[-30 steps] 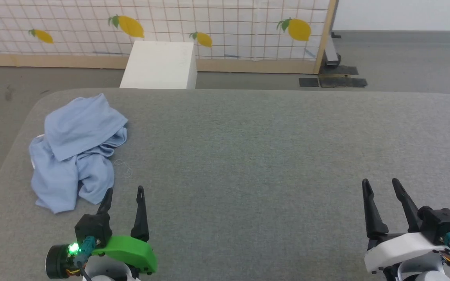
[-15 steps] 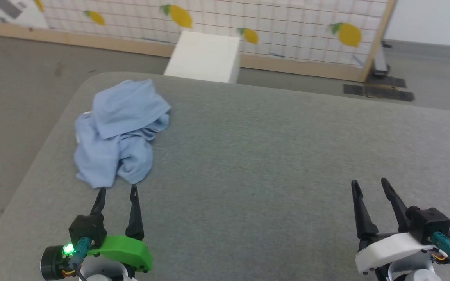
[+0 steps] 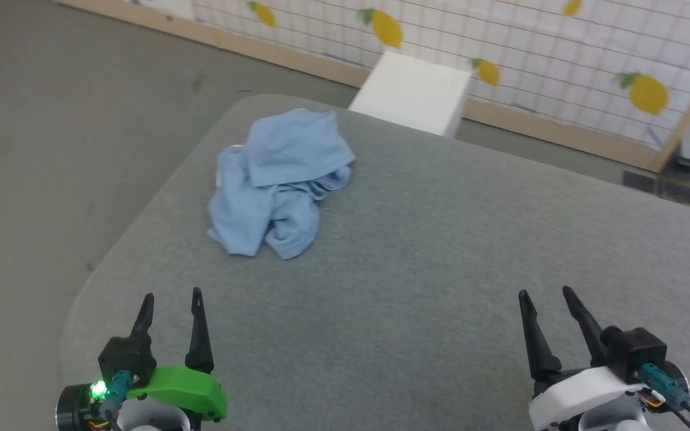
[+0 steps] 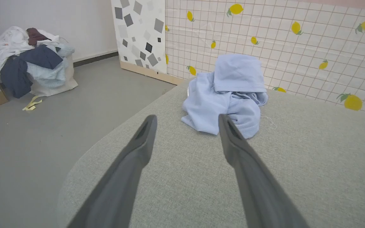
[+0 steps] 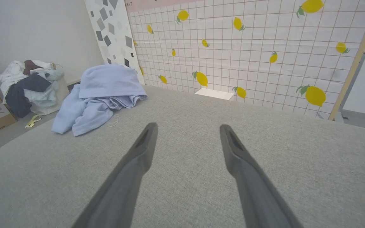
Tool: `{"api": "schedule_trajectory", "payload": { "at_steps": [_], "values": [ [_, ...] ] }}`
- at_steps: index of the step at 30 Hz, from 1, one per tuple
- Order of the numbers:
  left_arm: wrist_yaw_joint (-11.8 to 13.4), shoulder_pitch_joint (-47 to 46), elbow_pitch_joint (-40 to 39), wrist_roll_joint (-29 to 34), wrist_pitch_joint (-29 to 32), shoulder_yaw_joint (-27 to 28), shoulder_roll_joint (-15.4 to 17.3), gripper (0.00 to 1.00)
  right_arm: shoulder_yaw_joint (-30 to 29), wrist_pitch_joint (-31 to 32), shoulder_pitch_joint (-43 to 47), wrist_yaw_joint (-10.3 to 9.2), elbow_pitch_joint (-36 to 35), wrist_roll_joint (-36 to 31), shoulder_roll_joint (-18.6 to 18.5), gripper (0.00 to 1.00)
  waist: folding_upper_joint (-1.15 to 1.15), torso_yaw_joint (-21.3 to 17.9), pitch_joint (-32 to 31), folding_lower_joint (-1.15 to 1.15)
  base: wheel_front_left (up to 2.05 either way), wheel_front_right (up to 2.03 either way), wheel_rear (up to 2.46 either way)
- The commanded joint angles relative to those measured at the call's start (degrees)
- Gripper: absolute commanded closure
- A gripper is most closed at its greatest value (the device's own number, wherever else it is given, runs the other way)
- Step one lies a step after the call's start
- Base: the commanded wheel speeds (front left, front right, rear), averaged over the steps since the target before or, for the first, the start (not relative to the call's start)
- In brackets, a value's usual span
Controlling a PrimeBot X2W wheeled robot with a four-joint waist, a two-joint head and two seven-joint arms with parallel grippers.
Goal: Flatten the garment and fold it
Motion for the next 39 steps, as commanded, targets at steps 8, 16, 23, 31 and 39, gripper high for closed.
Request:
{"api": "schedule_trajectory", "payload": {
  "at_steps": [8, 16, 23, 31, 39],
  "values": [
    [-0.4, 1.1, 0.5, -0.3, -1.0, 0.5, -0.2, 0.00, 0.6, -1.2, -0.3, -0.08, 1.6, 1.1, 0.1, 0.00, 0.00, 6.0, -0.9, 0.00, 0.00, 0.00, 0.00],
    [-0.2, 1.1, 0.5, -0.5, -1.0, 0.7, -0.2, 0.00, 0.7, -1.2, -0.6, -0.08, 1.8, 0.9, 0.1, 0.00, 0.00, 5.8, -0.6, 0.00, 0.00, 0.00, 0.00],
    [-1.1, 0.3, 1.3, -1.5, -1.0, 1.2, -0.2, 0.00, 1.0, -1.2, -1.0, -0.08, 1.8, 1.0, 0.1, 0.00, 0.00, 4.9, -0.3, 0.00, 0.00, 0.00, 0.00],
    [-4.2, -6.5, 2.4, -3.0, -1.0, 2.5, 0.7, 0.00, 1.0, -1.2, -2.9, -0.08, 1.1, -0.4, 0.1, 0.00, 0.00, 2.1, 2.8, 0.00, 0.00, 0.00, 0.00],
    [-6.4, -20.2, 7.9, -5.7, -1.0, 3.4, 3.5, 0.00, 0.3, -1.2, -5.6, -0.08, 0.0, -3.3, 0.1, 0.00, 0.00, -1.7, 9.4, 0.00, 0.00, 0.00, 0.00]
  ]
}}
